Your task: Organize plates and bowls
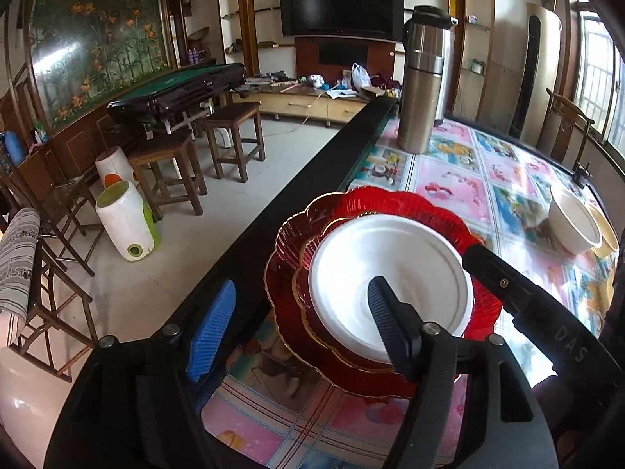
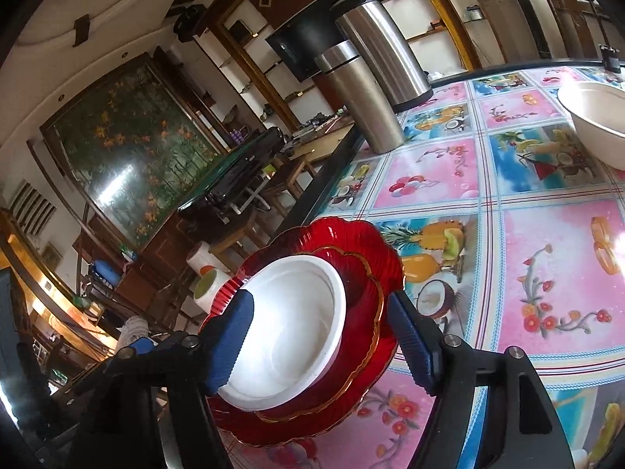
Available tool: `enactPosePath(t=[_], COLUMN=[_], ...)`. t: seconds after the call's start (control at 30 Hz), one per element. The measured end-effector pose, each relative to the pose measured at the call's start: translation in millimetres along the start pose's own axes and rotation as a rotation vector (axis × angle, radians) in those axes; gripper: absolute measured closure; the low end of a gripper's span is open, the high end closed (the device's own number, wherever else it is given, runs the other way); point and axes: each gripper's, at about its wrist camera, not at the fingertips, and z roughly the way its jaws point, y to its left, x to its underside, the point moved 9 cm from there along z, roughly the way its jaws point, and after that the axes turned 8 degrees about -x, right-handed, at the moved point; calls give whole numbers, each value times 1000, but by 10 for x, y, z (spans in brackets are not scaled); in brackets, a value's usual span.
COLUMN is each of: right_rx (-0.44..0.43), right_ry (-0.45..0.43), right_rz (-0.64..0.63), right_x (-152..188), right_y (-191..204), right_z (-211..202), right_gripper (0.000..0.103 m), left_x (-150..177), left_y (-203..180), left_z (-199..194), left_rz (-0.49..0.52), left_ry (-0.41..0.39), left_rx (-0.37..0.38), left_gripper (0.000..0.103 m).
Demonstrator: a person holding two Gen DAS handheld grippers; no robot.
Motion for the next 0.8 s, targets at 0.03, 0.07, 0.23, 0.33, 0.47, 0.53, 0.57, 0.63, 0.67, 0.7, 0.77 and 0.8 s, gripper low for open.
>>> enactPosePath(t=[0.03, 0.07, 0.23, 0.33, 0.47, 0.53, 0.57, 0.63, 0.67, 0.7, 0.77, 0.8], right_rx=[12, 25, 60, 88, 137, 165, 177, 197, 208, 214, 228, 238], right_ry=[-5, -12, -51, -71, -99, -121, -133, -156, -170, -178, -194, -205], right_rz=[-5, -9, -26, -45, -89, -116, -127, -147, -154, -157, -162, -162], right_x=[-5, -12, -63, -90, -131, -156, -171, -205, -227, -232, -253, -272], right_y=[-7, -18, -47, -62, -70, -74, -76, -90, -110, -124, -162, -193], right_z=[-12, -28, -126, -173, -240, -295, -323, -390, -431, -463, -528, -576], right_gripper=[28, 24, 24, 23, 21, 20, 19, 16, 15, 15, 14, 14], left_x=[-1, -1, 23, 35, 45, 41, 47, 49, 53, 55, 54, 48], left_y=[10, 15, 22, 43, 49, 26, 8, -39, -70, -110, -200, -251], left_z=[-6, -5, 7, -2, -21, -47, -65, -115, -139, -164, -209, -231], left_rz=[1, 4, 11, 10, 11, 19, 23, 35, 43, 53, 74, 84], left_ry=[-2, -1, 11, 15, 18, 16, 15, 6, 3, -1, -9, -11], left_rx=[-2, -3, -12, -21, -19, -13, -11, -6, -2, 2, 7, 9], left_gripper=[31, 31, 31, 31, 31, 31, 31, 31, 31, 31, 31, 31])
